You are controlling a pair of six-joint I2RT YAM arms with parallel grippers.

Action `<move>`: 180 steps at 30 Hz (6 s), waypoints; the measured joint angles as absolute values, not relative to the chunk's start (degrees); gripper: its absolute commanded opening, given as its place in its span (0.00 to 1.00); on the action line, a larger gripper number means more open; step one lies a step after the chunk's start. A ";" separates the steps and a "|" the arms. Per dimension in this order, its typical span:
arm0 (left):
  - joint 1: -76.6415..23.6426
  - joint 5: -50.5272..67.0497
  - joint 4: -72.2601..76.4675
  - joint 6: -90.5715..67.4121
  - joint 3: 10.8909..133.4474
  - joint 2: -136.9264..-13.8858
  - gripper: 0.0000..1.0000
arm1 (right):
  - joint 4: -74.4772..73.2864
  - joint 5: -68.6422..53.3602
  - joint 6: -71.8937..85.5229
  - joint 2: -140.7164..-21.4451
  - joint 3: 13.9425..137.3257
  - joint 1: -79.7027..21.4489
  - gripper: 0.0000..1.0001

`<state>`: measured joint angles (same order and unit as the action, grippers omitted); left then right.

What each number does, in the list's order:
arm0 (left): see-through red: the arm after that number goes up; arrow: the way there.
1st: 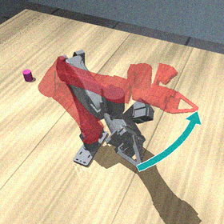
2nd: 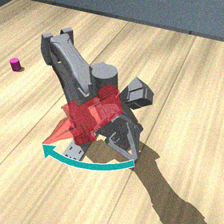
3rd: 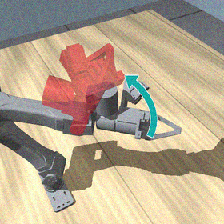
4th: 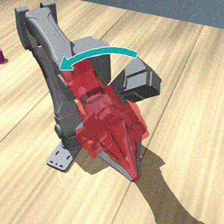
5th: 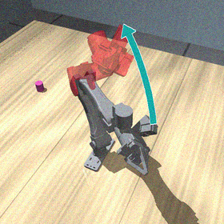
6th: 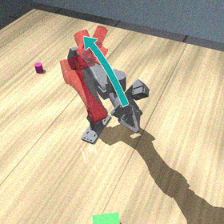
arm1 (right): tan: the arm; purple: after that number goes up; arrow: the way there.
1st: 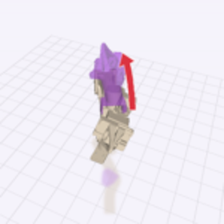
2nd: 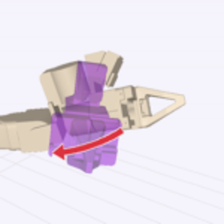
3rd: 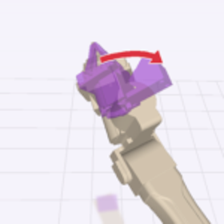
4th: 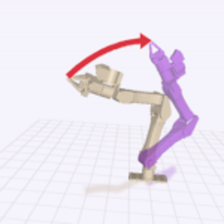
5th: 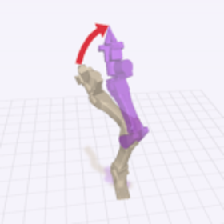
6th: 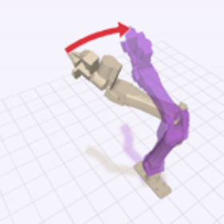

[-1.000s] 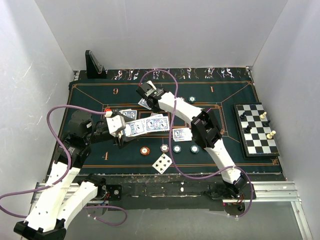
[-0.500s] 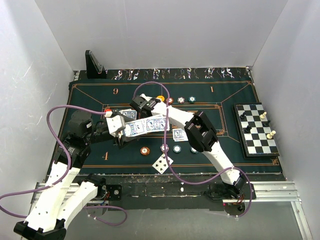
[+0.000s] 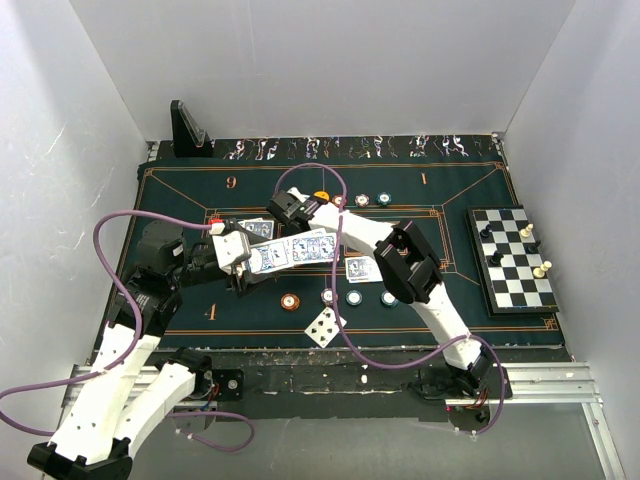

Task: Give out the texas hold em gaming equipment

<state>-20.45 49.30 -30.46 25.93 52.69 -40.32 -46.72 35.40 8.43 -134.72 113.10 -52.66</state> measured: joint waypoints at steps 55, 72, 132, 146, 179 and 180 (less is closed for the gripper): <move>-20.45 48.93 -30.83 25.78 52.66 -39.27 0.00 | -35.83 8.91 30.76 -92.29 70.74 -35.42 0.64; -20.45 49.15 -30.20 25.96 52.18 -39.83 0.00 | -32.32 -27.09 43.83 -66.30 76.55 -26.85 0.88; -20.45 49.54 -26.83 25.45 52.18 -42.39 0.00 | -24.08 -36.36 53.58 -67.53 68.84 -38.65 0.30; -20.45 49.54 -26.70 25.52 52.18 -42.09 0.00 | -27.51 -37.43 51.86 -64.51 74.24 -36.36 0.16; -20.45 49.54 -28.77 25.93 52.23 -38.76 0.00 | -51.33 8.97 24.51 -98.94 99.46 -30.04 0.01; -20.45 49.54 -28.93 25.93 52.25 -38.76 0.00 | -51.59 11.51 23.81 -101.08 100.75 -30.55 0.01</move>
